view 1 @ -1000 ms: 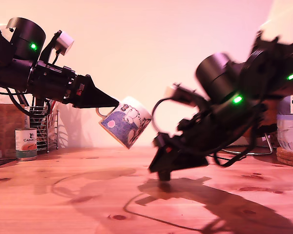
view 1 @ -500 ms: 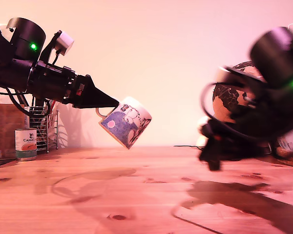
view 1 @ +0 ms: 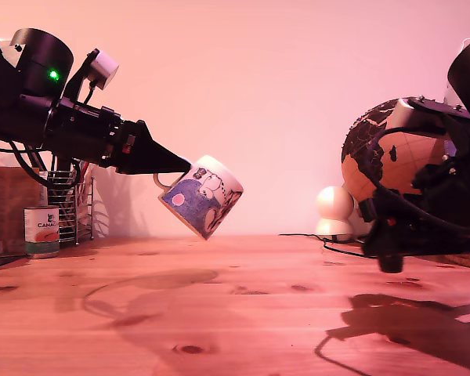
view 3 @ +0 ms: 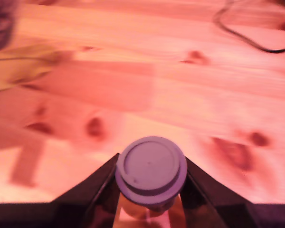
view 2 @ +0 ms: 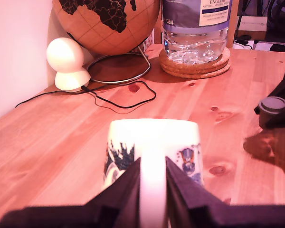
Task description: Lift the coffee cup and remove the coffee capsule that is hidden under it
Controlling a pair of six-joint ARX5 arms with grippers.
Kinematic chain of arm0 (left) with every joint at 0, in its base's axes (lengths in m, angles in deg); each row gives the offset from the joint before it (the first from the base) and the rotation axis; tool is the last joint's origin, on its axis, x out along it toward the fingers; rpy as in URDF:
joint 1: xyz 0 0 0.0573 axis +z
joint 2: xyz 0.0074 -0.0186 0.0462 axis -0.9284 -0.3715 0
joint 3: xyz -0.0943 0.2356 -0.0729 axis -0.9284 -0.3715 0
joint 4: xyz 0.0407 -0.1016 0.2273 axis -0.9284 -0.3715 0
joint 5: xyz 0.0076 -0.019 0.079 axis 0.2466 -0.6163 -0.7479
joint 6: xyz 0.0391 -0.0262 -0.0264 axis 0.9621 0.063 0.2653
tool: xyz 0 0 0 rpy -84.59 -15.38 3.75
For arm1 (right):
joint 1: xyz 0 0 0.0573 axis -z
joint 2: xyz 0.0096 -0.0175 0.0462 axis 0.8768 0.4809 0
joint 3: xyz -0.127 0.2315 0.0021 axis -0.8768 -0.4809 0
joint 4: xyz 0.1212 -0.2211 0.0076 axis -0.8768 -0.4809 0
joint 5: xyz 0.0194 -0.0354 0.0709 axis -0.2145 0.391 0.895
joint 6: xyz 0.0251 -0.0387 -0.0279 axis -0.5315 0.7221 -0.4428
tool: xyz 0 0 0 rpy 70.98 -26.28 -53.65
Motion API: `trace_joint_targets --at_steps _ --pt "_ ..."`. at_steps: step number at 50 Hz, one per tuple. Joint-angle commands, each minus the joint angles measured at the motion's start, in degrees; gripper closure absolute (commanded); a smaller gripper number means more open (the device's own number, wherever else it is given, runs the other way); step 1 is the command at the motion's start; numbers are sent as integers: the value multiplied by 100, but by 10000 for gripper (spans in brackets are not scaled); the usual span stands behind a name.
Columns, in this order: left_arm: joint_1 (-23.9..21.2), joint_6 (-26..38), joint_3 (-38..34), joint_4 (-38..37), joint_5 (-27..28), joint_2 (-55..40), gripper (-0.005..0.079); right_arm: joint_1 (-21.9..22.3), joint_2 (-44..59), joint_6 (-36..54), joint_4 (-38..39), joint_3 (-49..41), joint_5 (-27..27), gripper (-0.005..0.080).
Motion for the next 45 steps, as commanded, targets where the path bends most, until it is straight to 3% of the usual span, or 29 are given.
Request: trace_joint_targets --at_steps 1,27,38,45 --pt "9 -33 15 146 52 129 765 15 9 15 59 -103 -85 696" --pt "2 -173 15 146 72 129 765 13 678 -144 444 -103 -133 691" --pt "-48 -173 15 131 72 129 765 9 717 -186 439 -103 -131 556" --pt "-118 -170 15 131 72 129 765 -2 717 -181 293 -103 13 533"
